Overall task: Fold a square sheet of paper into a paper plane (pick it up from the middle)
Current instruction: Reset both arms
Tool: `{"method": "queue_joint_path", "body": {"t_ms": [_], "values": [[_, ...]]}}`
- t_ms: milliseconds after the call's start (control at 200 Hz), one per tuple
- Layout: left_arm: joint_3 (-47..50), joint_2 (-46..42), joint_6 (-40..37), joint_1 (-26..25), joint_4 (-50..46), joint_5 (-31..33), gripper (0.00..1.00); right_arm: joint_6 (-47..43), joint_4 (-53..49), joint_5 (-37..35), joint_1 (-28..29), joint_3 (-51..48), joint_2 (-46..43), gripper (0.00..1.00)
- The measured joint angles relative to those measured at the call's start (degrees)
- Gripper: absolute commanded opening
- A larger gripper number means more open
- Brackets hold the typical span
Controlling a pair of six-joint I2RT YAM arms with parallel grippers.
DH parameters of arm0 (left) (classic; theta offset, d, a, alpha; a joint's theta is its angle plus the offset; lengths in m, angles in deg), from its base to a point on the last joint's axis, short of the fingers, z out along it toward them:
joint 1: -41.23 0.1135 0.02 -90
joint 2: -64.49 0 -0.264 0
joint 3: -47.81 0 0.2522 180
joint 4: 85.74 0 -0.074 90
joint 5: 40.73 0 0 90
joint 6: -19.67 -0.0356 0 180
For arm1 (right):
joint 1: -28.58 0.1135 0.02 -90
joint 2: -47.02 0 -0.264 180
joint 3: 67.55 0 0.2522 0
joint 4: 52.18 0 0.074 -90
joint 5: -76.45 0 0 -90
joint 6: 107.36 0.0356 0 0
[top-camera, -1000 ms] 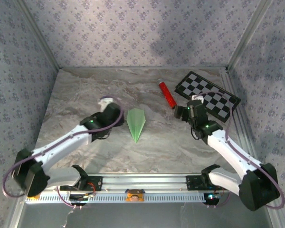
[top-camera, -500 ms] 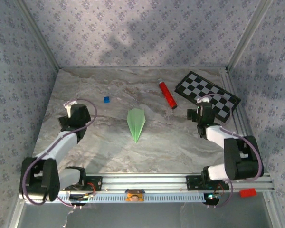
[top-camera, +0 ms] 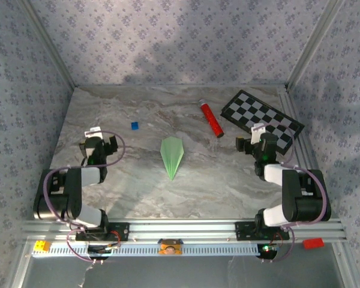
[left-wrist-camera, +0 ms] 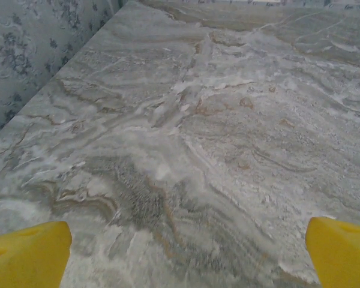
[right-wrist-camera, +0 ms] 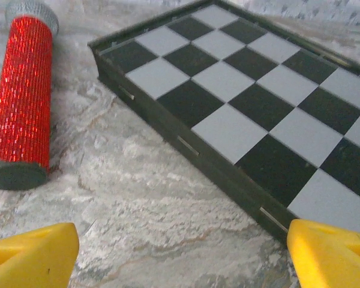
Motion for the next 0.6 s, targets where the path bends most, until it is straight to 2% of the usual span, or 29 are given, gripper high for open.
{"method": "queue_joint_path", "body": {"t_ms": [35, 50, 70, 290, 395, 600], "values": [[0.1, 1.7, 0.0, 0.2, 0.7, -0.8, 1.00, 0.4, 2.9, 0.0, -0.2, -0.9, 1.4, 0.94], [0.0, 2.2, 0.0, 0.2, 0.5, -1.1, 1.00, 0.5, 3.6, -0.1, -0.2, -1.2, 2.0, 0.99], [0.1, 2.6, 0.0, 0.2, 0.5, -1.3, 1.00, 0.9, 3.8, -0.2, -0.3, -1.4, 2.8, 0.99], [-0.3, 3.2, -0.9, -0.2, 1.5, -4.2, 1.00, 3.3, 3.5, -4.9, -0.3, -1.4, 4.5, 1.00], [-1.1, 3.2, -1.8, -0.1, 1.4, -7.6, 1.00, 3.8, 3.7, -5.6, -0.3, -1.3, 4.5, 1.00], [-1.3, 3.2, -2.0, -0.1, 1.2, -8.8, 1.00, 4.0, 4.0, -6.3, -0.3, -1.3, 4.5, 1.00]]}}
